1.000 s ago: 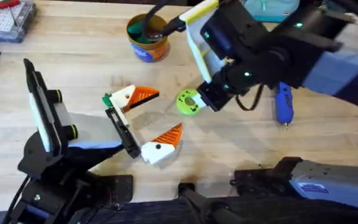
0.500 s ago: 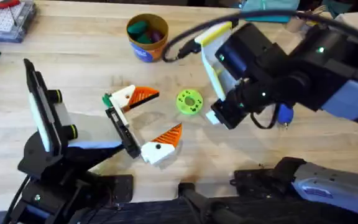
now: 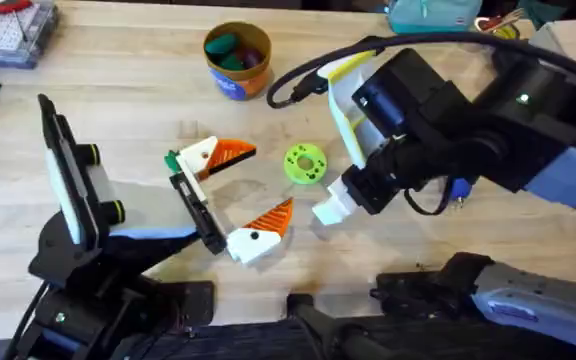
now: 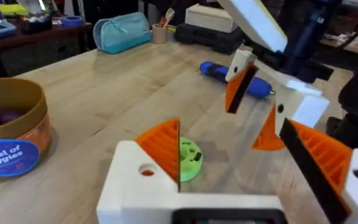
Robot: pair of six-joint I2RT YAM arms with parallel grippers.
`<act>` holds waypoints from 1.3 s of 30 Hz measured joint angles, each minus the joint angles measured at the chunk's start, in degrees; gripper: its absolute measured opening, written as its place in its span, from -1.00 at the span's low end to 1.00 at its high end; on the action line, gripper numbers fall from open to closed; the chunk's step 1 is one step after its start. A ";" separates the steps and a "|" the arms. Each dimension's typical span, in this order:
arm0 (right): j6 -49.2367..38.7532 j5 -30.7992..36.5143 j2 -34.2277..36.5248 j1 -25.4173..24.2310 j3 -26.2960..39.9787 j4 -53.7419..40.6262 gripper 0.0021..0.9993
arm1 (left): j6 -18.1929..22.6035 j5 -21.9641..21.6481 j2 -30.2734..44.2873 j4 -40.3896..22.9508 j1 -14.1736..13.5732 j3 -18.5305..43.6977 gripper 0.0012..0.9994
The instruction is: Pick up the gripper from the table and insert it into the empty holder that is missing its gripper. Then pick up a screw, insert it into the mounting hole, and use the screwdriver to tighten it. Finally, clean up the table by picking up the vegetable and placing it into the bucket.
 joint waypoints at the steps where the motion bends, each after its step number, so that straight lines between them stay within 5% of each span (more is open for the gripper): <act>1: 0.01 -0.06 -0.16 0.00 -0.47 0.79 0.99 | 0.00 0.01 0.01 0.00 0.00 0.00 0.99; 19: 0.19 -0.23 4.13 0.00 -6.42 17.15 0.98 | 0.00 0.00 0.01 0.00 0.00 0.00 0.99; 39: 0.37 0.41 11.21 0.00 -2.51 17.55 0.48 | 0.00 0.02 -0.01 0.00 0.00 0.00 0.99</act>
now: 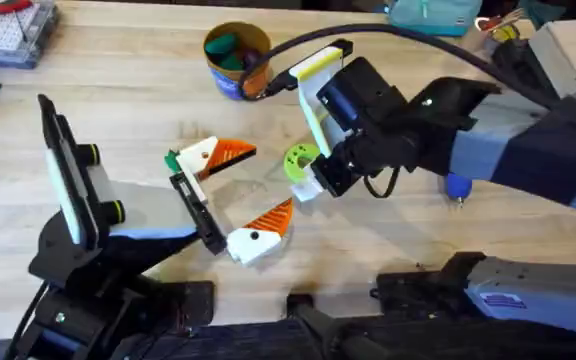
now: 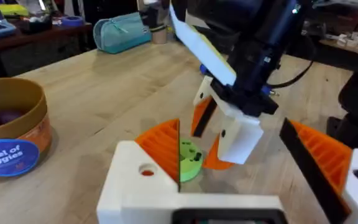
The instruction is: Pick up the gripper from the table and insert it into the empty holder that is missing its gripper. Then pick up a screw, insert it into the mounting hole, and use the screwdriver to tighten it. Finally, clean up the table by picking up the vegetable and placing it into the bucket.
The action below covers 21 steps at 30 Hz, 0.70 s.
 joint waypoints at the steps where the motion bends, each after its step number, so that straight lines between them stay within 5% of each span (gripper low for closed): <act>1: 0.02 0.00 0.31 0.00 0.02 -0.08 0.44 | 0.00 -0.02 0.00 0.00 0.00 0.00 0.99; 21: 0.02 0.00 2.19 0.00 0.07 1.44 0.01 | 0.00 -0.02 0.00 0.00 0.00 0.00 0.99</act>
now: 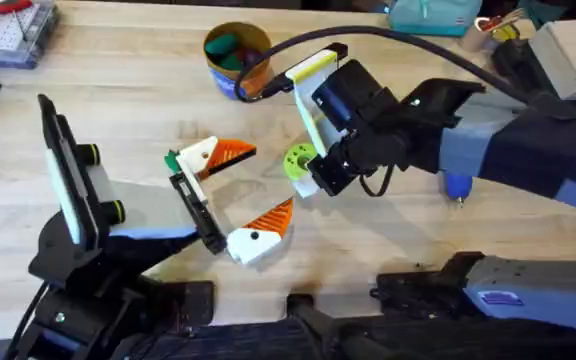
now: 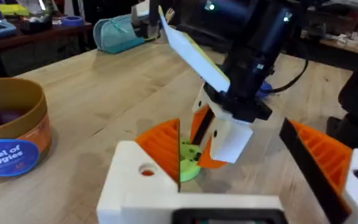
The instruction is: Pick up the gripper from the table and insert it into the empty holder that is missing its gripper. Then pick up a screw, insert it into the mounting hole, and use the screwdriver to tighten it. Finally, clean up the table by picking up the vegetable and placing it into the bucket.
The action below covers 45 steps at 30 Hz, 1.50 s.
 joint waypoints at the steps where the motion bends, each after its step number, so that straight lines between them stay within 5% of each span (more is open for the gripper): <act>1: -0.02 0.00 0.00 0.00 0.00 0.01 0.01 | 0.00 0.00 0.00 0.00 0.00 0.00 0.99; 18: -0.02 0.02 1.14 0.00 0.22 0.92 -0.27 | 0.00 0.00 0.00 0.00 0.00 0.00 0.99; 26: -0.11 0.00 1.13 0.00 0.22 0.94 -0.76 | 0.00 0.00 0.00 0.00 0.00 0.00 0.99; 35: -0.04 0.02 1.13 0.00 0.22 0.73 -0.98 | 0.00 0.00 0.00 0.00 0.00 0.00 0.99; 45: 0.00 0.01 1.14 0.00 0.22 0.80 -1.00 | 0.00 0.00 0.01 0.00 0.00 0.00 0.99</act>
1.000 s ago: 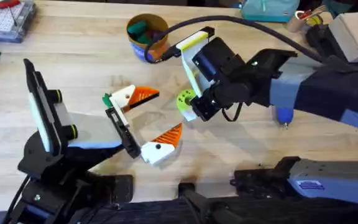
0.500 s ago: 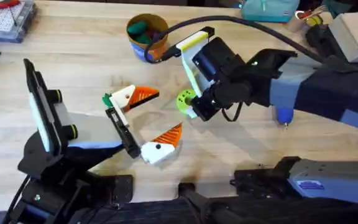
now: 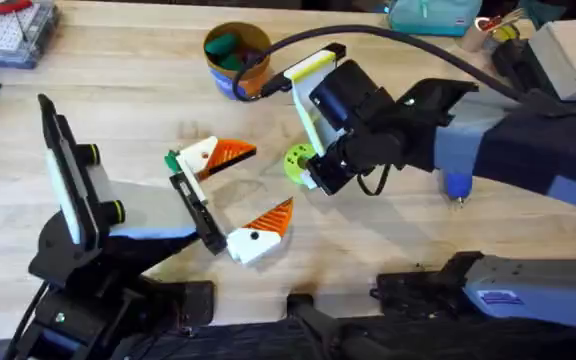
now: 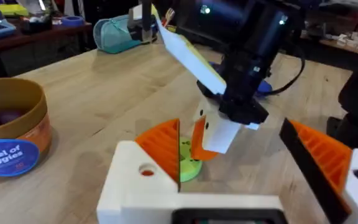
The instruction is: Pick up the gripper from the table and insert it into the empty holder that is missing its gripper. Then pick up a screw, insert it into the mounting hole, and use the screwdriver to tighten it. Finally, clean up the table by picking up the vegetable and placing it into the bucket.
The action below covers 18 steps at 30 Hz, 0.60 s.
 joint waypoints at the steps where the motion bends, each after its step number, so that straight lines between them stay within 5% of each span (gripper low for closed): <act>1: 0.00 -0.01 -0.02 0.00 0.00 0.06 -1.00 | 0.00 0.00 -0.01 0.00 0.00 0.00 0.99; 9: -0.01 -0.01 0.00 0.00 1.79 -0.71 -1.00 | 0.00 0.00 -0.01 0.00 0.00 0.00 0.99; 18: -0.03 -0.01 0.03 0.00 12.86 -11.54 -1.00 | 0.00 0.00 0.01 0.00 0.00 0.00 0.99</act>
